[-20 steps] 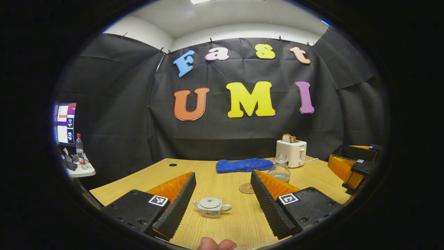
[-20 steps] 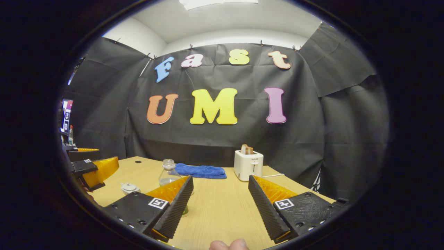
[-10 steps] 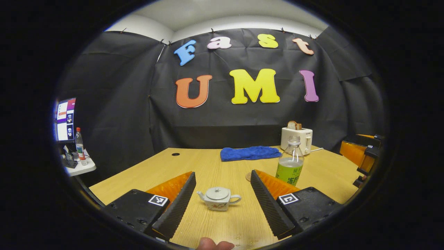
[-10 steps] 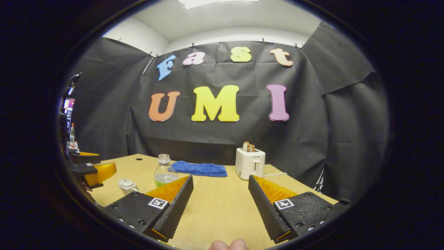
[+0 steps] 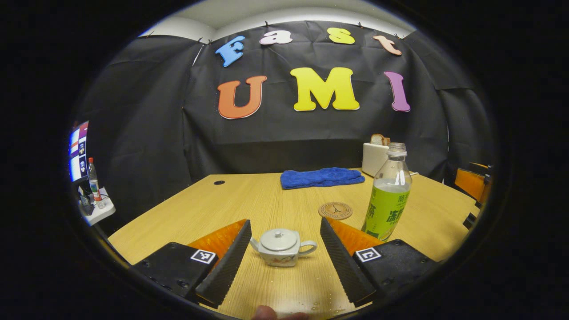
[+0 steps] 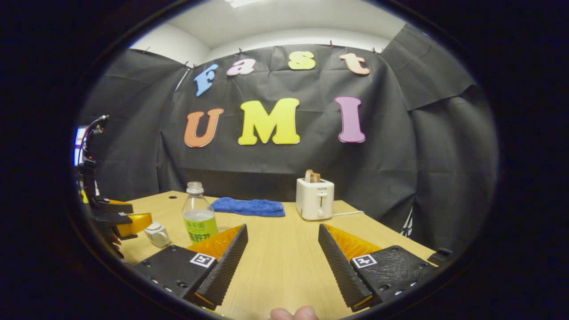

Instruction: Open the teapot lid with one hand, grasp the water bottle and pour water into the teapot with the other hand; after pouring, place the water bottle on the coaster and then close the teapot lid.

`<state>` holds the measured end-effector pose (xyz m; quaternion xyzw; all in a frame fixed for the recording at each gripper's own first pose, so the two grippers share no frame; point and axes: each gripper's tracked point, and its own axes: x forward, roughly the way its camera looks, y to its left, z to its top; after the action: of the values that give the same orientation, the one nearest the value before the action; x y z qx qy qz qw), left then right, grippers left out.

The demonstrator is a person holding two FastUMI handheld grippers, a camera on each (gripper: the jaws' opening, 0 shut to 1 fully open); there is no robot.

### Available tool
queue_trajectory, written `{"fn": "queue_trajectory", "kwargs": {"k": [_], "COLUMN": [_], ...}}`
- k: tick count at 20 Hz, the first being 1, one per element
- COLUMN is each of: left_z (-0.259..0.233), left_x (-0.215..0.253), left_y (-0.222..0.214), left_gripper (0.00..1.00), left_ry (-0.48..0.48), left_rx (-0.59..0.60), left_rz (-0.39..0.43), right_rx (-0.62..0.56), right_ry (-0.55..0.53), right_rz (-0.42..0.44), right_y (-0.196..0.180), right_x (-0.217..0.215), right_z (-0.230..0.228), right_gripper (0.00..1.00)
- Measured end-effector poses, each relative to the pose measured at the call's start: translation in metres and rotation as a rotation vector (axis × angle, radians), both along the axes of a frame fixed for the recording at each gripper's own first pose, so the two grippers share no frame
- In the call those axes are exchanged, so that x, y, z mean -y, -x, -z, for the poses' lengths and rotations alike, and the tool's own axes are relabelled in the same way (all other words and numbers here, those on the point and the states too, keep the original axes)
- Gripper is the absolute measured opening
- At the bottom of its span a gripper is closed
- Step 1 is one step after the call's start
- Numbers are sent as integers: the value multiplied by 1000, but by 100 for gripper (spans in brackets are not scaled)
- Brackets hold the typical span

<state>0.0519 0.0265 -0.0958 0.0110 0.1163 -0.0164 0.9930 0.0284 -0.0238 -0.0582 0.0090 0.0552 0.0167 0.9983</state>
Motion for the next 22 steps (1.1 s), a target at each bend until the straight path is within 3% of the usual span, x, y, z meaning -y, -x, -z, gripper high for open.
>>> {"fn": "queue_trajectory", "kwargs": {"k": [3,8,13,22], "left_z": [11,27,31,30], "left_x": [-7,-16,-14,-7], "left_y": [-13,-23,-27,-30], "left_gripper": [90,67,54,7], "left_ry": [10,16,7,-33], "left_rx": [-44,-106,-119,-103], "left_rz": [-3,-24,-15,0], "right_rx": [-16,-29,-45,-51], "right_ry": [-12,-7,-9,-12], "right_rz": [9,12,15,28], "right_y": [-3,-6,-7,-7], "right_x": [5,7,11,19], "right_z": [5,11,18,23], "right_gripper": [95,95,95,95]}}
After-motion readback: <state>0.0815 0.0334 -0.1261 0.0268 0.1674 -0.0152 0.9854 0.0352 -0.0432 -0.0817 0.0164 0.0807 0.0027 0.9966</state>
